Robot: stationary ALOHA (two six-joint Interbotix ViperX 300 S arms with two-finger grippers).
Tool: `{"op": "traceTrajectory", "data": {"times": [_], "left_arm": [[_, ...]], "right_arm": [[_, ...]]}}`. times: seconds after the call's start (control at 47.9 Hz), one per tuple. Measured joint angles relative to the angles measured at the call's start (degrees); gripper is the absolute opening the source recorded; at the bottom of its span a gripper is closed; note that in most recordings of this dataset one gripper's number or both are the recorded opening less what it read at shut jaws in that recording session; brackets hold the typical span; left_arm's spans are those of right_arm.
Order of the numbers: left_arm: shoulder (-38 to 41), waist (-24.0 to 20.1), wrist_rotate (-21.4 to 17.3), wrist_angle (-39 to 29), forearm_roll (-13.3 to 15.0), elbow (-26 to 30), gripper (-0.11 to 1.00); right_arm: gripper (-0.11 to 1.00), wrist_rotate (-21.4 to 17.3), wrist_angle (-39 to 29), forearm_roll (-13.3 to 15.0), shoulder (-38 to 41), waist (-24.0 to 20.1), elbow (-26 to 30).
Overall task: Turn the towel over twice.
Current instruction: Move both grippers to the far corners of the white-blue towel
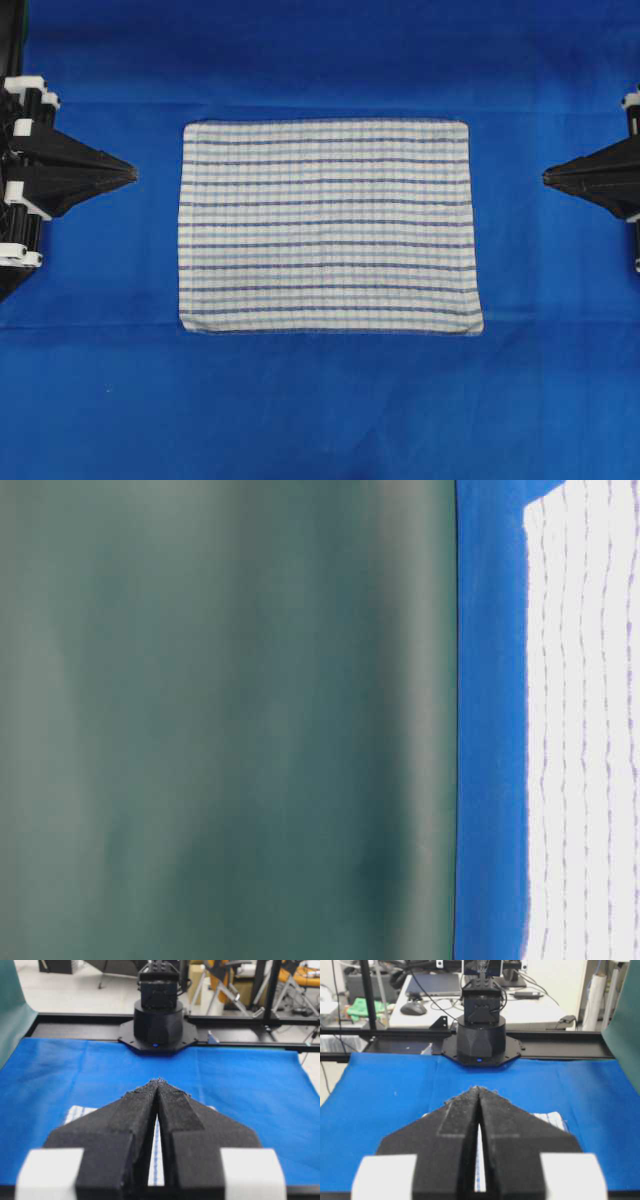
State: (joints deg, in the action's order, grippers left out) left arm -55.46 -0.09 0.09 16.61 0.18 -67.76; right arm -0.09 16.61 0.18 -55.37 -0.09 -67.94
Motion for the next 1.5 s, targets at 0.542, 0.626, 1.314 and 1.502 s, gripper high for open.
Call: {"op": "traceTrajectory", "data": {"times": [0.542, 0.626, 1.314, 1.502], "left_arm": [[4.75, -9.23, -0.62, -3.16, 0.97, -0.97, 0.00], [6.59, -11.34, -0.26, -3.25, 0.97, -1.41, 0.03], [37.18, -25.49, 0.26, 11.16, 1.14, -4.04, 0.90], [47.46, -26.89, 0.26, 17.40, 1.14, -3.69, 0.89]], "right_arm": [[0.00, -4.83, -11.43, -0.44, 6.50, 12.04, 2.90], [0.01, -4.92, -12.22, -0.44, 8.61, 14.85, 2.90], [0.59, -4.92, -12.48, 0.09, 42.19, 27.95, 8.26], [0.59, -4.92, -9.84, 0.26, 48.96, 28.48, 9.58]]}}
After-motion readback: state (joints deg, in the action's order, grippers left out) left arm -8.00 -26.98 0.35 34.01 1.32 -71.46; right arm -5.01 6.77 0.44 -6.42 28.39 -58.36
